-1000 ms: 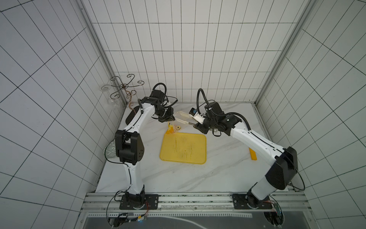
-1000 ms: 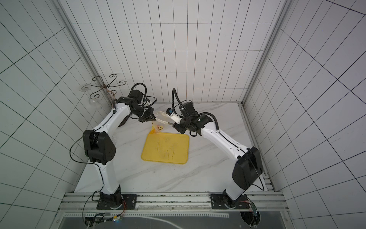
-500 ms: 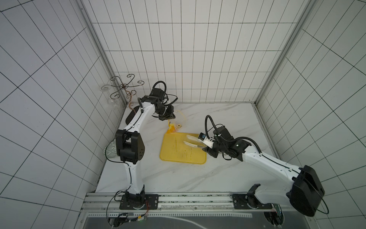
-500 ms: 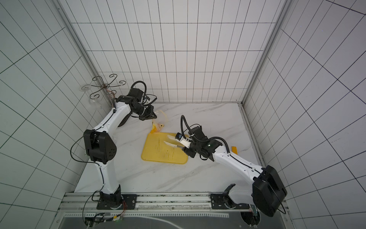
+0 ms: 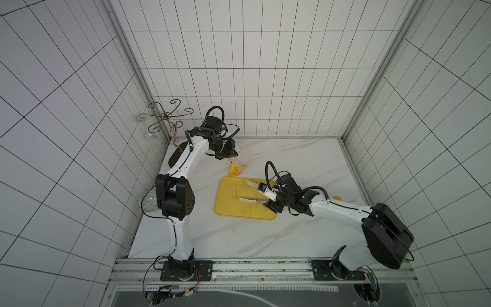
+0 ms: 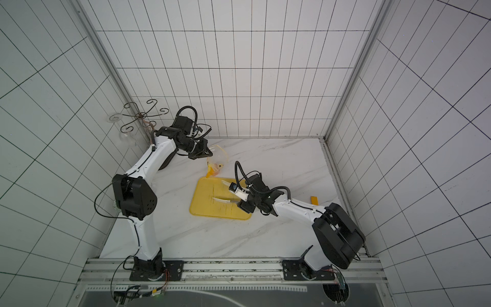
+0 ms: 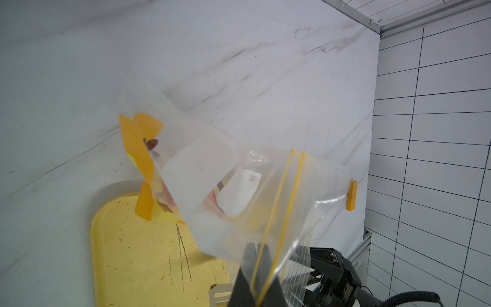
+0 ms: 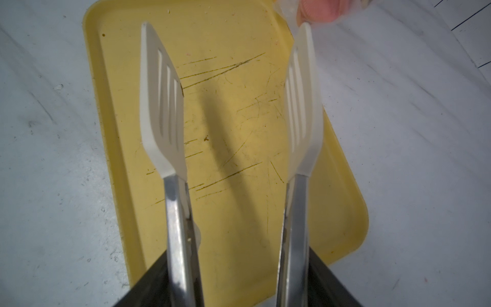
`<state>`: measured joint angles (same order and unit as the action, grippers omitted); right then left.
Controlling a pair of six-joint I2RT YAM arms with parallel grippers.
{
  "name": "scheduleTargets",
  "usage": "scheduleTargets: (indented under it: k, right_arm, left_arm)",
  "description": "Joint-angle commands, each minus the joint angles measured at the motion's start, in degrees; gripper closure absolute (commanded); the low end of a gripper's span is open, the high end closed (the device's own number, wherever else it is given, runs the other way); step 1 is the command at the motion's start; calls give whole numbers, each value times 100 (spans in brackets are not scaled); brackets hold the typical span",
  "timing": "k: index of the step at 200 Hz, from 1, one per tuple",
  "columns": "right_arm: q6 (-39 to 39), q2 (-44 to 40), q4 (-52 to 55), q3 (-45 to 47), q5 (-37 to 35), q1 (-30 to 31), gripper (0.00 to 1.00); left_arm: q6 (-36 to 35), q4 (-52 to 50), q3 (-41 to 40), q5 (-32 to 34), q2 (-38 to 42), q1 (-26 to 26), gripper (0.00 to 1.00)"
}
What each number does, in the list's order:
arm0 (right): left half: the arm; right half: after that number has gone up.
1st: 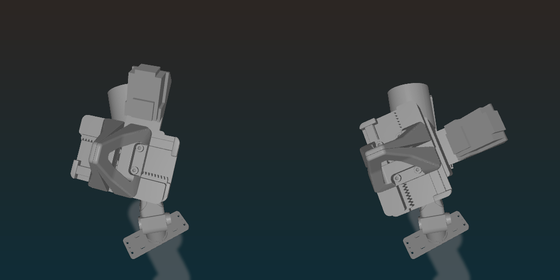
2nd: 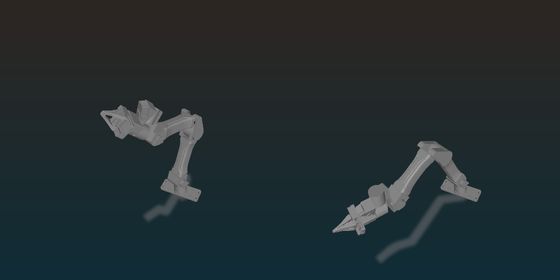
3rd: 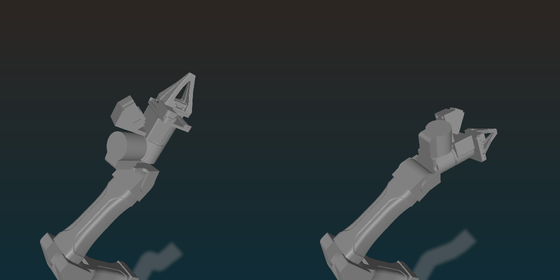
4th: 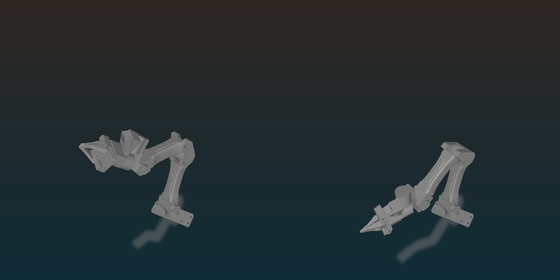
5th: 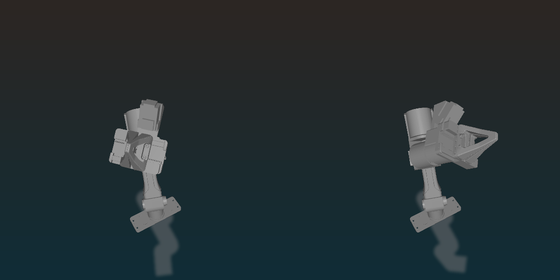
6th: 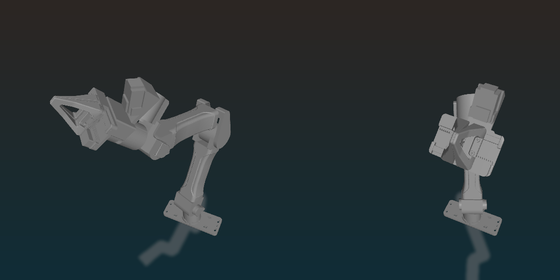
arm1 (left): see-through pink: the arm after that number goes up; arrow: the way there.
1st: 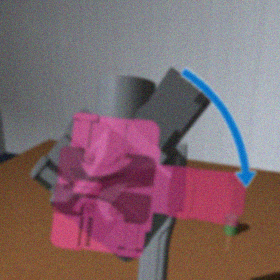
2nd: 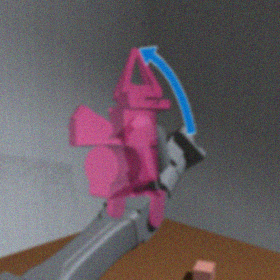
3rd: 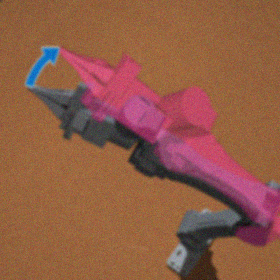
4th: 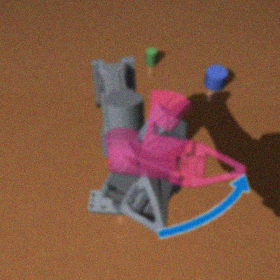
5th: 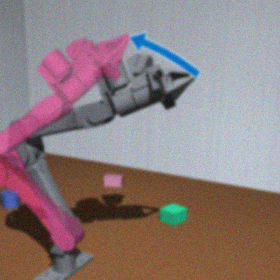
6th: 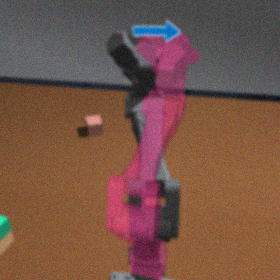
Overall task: Put the cookies into a resealable bag to prevent moisture
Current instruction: Place the clamp on the tray.
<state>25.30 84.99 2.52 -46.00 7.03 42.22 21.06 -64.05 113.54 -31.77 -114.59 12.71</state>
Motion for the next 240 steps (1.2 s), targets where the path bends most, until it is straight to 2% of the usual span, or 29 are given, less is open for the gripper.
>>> scheduleTargets:
  k: [1,24,42,74,101,125,152,168,188,200,240]
  right_arm:
    - [199,-131,-146,239,229,-82,30]
    - [357,73,-59,243,233,-82,26]
    - [392,210,-141,268,170,-82,19]
    - [318,283,-295,249,223,-152,17]
    - [221,44,-366,243,207,-214,12]
    - [7,-576,-510,59,585,-521,12]
    - [637,-722,-611,-411,564,-582,13]
    - [1017,-585,-1037,-598,524,-631,14]
    - [1885,-103,-1059,-1100,568,-640,15]
    - [2402,248,-1098,-1380,364,-640,16]
    - [2957,1063,-1157,-2404,260,-688,17]
  left_arm:
    - [12,112,114,-88,-123,14,100]
    - [20,121,181,-91,-156,34,100]
    - [13,121,162,-101,-161,36,100]
    - [-14,112,96,-79,-134,33,100]
    - [-14,112,106,-73,-148,37,100]
    - [-65,112,94,-91,-168,43,100]
    - [-167,121,139,-174,-231,96,100]
    - [-298,154,157,-192,-231,132,100]
    - [-528,147,217,-93,-265,162,100]
    - [-659,124,290,-75,-322,162,100]
    - [-971,7,463,-7,-498,188,100]
